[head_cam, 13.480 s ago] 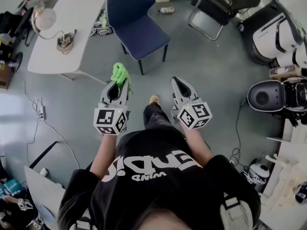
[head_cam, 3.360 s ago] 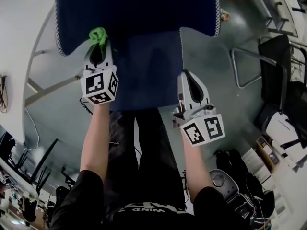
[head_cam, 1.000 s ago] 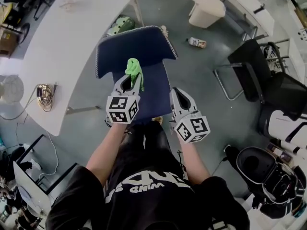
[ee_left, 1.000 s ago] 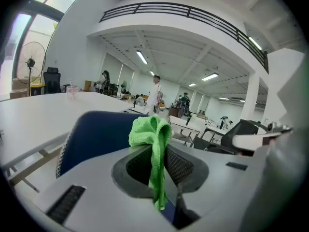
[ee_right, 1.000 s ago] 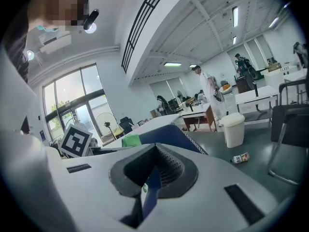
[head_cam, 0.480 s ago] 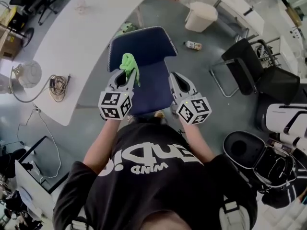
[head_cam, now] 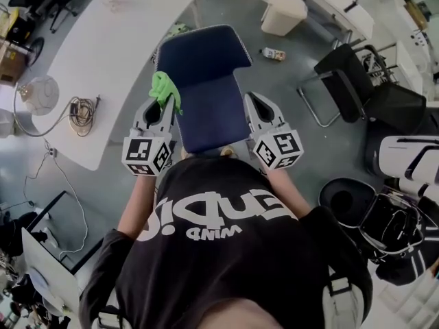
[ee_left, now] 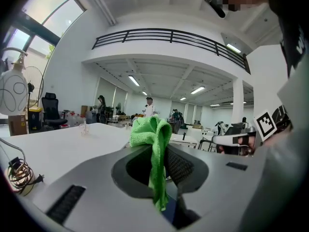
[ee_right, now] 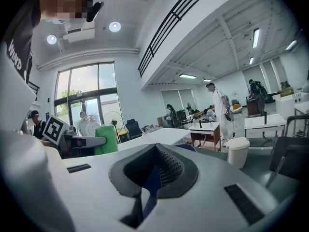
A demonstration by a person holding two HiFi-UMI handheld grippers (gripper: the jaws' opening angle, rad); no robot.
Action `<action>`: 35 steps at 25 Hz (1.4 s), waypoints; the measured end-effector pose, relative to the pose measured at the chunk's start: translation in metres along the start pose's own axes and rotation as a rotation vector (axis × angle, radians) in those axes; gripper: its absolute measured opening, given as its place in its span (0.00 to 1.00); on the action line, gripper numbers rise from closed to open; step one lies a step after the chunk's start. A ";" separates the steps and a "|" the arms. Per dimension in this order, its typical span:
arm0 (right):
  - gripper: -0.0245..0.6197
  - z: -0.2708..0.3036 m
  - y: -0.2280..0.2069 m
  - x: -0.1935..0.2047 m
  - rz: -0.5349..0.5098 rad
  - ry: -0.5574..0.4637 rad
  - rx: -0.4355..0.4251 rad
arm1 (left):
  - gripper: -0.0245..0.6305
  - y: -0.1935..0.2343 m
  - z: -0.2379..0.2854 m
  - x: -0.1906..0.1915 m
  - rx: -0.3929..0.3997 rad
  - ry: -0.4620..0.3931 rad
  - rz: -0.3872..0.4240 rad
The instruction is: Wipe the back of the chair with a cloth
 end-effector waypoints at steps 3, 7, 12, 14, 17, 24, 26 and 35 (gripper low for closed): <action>0.03 -0.006 -0.010 0.008 0.015 -0.002 0.037 | 0.13 -0.001 -0.008 0.011 -0.002 -0.012 0.007; 0.03 -0.007 -0.015 0.016 0.022 -0.002 0.055 | 0.13 -0.003 -0.008 0.027 0.004 -0.024 0.005; 0.03 -0.003 -0.009 0.023 0.018 0.001 0.055 | 0.12 0.000 -0.003 0.039 -0.001 -0.017 -0.007; 0.03 -0.004 -0.008 0.021 0.018 -0.002 0.050 | 0.12 0.000 -0.001 0.036 -0.007 -0.023 -0.016; 0.03 -0.005 -0.007 0.020 0.019 -0.002 0.045 | 0.13 -0.001 0.003 0.032 -0.003 -0.022 -0.023; 0.03 -0.006 -0.008 0.022 0.021 0.003 0.043 | 0.12 -0.005 0.009 0.036 -0.004 -0.001 -0.047; 0.03 -0.006 -0.009 0.021 0.018 0.003 0.039 | 0.12 -0.007 0.010 0.036 -0.002 0.002 -0.041; 0.03 -0.009 -0.010 0.022 0.021 0.000 0.029 | 0.12 -0.010 0.010 0.036 -0.013 0.002 -0.044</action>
Point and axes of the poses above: the fingertips, and each gripper's own axes: z forward along the fingers, y to its left, x out of its underside, the point moved 3 cm from there along -z, backward along the fingers, and after that the axes turned 15 degrees about x, right-handed, at the moved point
